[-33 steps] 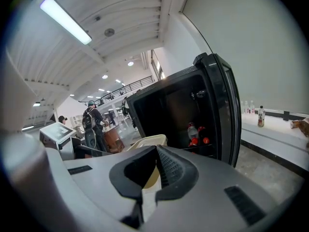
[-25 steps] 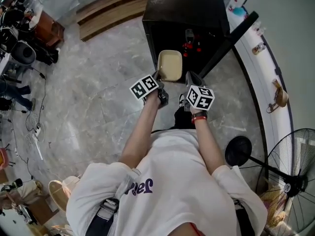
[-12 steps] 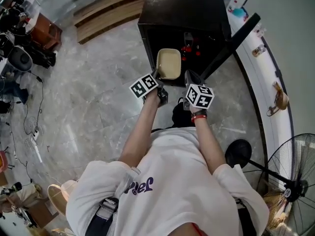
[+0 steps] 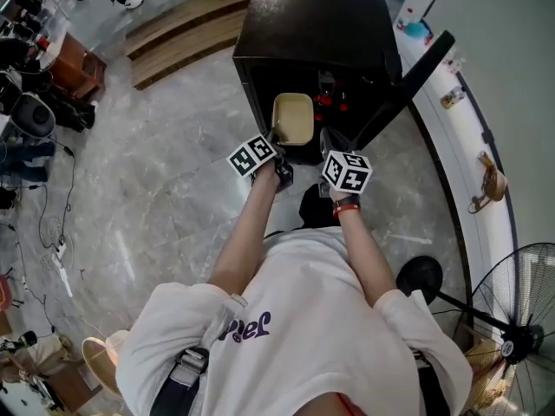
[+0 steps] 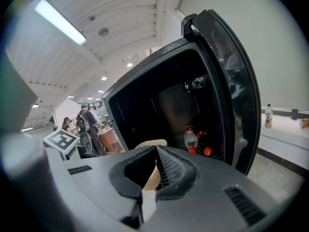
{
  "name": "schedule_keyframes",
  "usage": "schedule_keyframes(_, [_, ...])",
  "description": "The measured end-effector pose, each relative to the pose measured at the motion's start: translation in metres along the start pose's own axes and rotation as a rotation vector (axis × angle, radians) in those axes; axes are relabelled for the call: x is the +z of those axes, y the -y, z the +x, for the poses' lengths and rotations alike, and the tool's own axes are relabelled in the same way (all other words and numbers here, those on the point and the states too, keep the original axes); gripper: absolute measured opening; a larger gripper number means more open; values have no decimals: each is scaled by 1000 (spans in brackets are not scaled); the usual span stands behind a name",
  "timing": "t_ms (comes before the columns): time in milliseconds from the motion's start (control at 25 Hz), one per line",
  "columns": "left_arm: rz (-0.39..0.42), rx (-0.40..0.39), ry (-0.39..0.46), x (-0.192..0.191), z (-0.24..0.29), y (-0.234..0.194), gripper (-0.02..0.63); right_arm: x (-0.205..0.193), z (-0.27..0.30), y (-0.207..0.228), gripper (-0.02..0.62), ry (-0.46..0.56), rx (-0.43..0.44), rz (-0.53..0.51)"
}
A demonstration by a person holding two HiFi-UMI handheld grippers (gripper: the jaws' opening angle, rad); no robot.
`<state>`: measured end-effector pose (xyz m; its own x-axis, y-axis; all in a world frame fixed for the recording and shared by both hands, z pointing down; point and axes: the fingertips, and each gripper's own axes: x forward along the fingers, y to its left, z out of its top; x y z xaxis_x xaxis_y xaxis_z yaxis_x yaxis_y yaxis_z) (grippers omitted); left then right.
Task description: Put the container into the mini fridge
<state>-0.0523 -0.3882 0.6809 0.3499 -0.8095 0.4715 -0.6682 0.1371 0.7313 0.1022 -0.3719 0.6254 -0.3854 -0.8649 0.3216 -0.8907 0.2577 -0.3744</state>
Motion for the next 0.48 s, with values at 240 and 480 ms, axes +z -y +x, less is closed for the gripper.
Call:
schedule_keyframes(240, [2, 0, 10, 4, 30, 0, 63, 0, 14, 10, 15, -8, 10, -16])
schedule_keyframes(480, [4, -3, 6, 8, 58, 2, 63, 1, 33, 21, 15, -14, 14, -27])
